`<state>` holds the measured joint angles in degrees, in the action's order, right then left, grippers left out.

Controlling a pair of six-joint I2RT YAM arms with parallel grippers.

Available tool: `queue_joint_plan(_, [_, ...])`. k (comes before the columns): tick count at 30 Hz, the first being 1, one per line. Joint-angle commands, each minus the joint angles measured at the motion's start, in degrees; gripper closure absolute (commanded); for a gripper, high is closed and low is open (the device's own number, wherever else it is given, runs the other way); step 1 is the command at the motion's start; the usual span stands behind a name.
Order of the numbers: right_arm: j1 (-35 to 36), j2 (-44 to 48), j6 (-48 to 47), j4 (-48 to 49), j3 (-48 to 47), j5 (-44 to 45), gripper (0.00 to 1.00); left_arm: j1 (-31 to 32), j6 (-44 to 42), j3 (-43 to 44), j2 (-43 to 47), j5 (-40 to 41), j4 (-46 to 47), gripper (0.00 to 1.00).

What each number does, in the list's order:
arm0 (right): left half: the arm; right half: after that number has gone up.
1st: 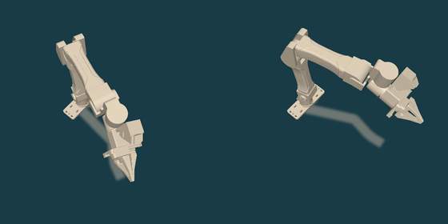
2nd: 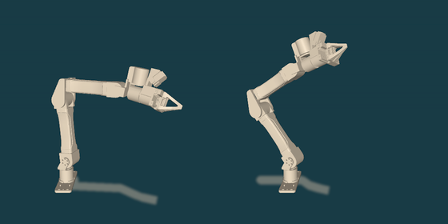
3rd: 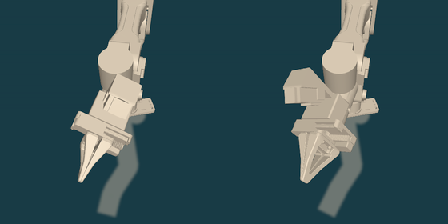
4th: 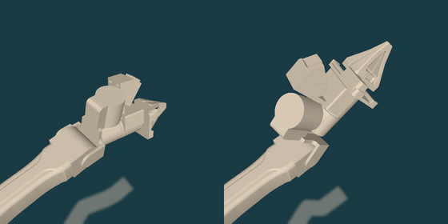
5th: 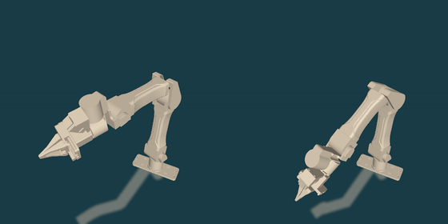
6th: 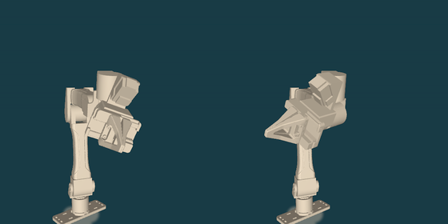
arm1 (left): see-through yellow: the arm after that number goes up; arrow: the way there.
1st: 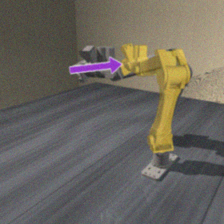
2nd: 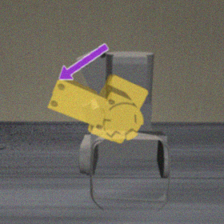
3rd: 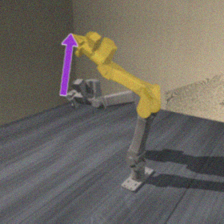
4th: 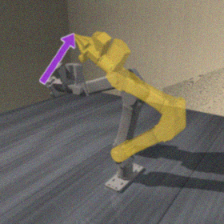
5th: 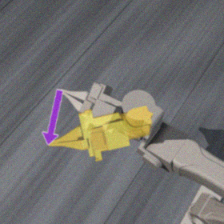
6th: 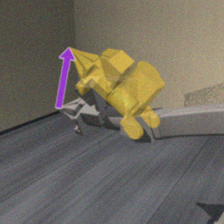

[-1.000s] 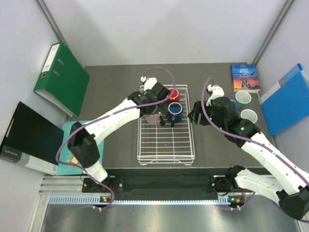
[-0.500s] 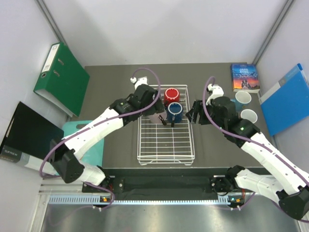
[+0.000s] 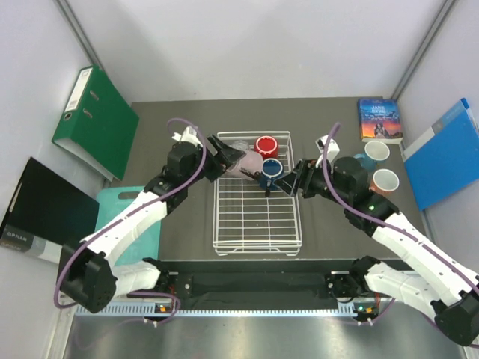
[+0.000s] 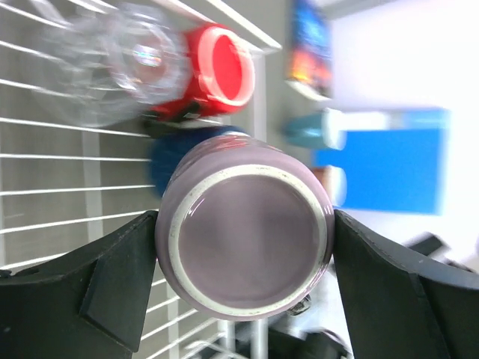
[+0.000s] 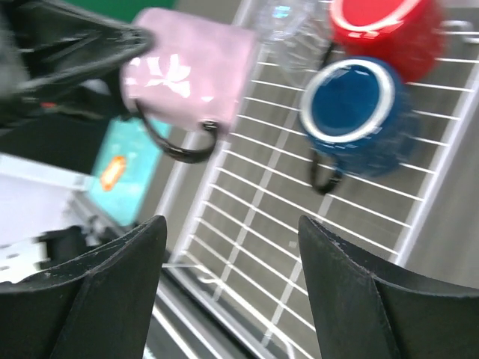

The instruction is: Unload the cups from the dish rack

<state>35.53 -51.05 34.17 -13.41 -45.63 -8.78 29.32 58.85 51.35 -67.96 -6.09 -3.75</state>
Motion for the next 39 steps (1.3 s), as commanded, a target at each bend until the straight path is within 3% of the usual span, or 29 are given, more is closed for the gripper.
queue_joint_plan(1, [0.9, 1.0, 5.3, 12.7, 0.9, -7.7, 0.3, -0.8, 11.3, -3.4, 1.2, -14.3, 28.7, 1.0])
queue_joint_plan(7, [0.9, -1.2, 7.5, 17.8, -0.3, -10.5, 0.3, -0.8, 15.0, -4.3, -0.3, -18.2, 36.4, 1.0])
queue_joint_plan(17, [0.9, -5.0, 7.0, 20.0, -4.3, -9.2, 0.3, -0.7, 15.8, -4.9, -0.1, -19.8, 37.3, 1.0])
queue_joint_plan(27, [0.4, -2.2, 5.1, 15.7, -6.0, -7.2, 0.25, -0.8, 14.4, -3.8, -0.6, -20.5, 36.1, 1.0])
queue_joint_plan(39, [-0.2, -8.0, 5.9, 20.3, -6.8, -9.4, 0.29, -0.8, 17.0, -4.6, -1.4, -23.1, 39.7, 1.0])
